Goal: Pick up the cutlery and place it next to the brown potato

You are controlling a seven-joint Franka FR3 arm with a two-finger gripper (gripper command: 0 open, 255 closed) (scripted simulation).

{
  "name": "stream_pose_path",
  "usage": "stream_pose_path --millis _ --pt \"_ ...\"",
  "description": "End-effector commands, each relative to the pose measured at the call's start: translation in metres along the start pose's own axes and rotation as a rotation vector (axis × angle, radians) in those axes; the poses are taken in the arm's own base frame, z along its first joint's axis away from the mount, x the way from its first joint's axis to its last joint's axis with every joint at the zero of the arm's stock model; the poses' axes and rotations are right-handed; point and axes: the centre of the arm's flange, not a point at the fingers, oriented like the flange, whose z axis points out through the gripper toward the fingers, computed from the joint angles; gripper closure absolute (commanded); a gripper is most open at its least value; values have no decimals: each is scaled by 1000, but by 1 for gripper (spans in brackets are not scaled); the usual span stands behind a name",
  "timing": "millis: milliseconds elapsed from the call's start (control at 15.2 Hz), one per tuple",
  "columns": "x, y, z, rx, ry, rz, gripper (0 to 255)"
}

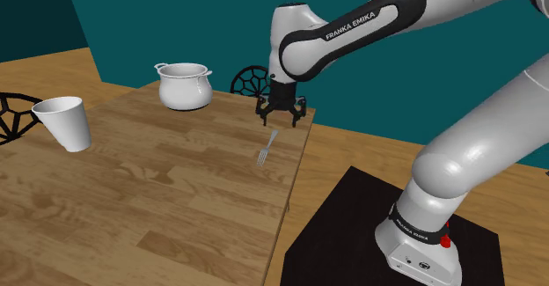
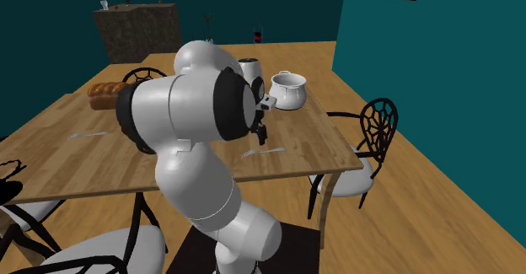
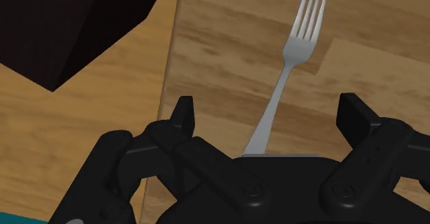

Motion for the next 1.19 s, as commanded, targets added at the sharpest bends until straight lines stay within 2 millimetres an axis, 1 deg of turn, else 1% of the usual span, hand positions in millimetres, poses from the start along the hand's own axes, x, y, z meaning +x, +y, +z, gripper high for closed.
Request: stream_pose_path --millis 0,264,726,792,1122 --pt "10 -11 24 -11 17 83 0" --pt "33 -32 66 -40 49 237 0" --pt "37 -32 102 -42 52 250 0" --pt "37 -31 110 -42 52 250 0" --pt "37 -31 110 -42 52 250 0"
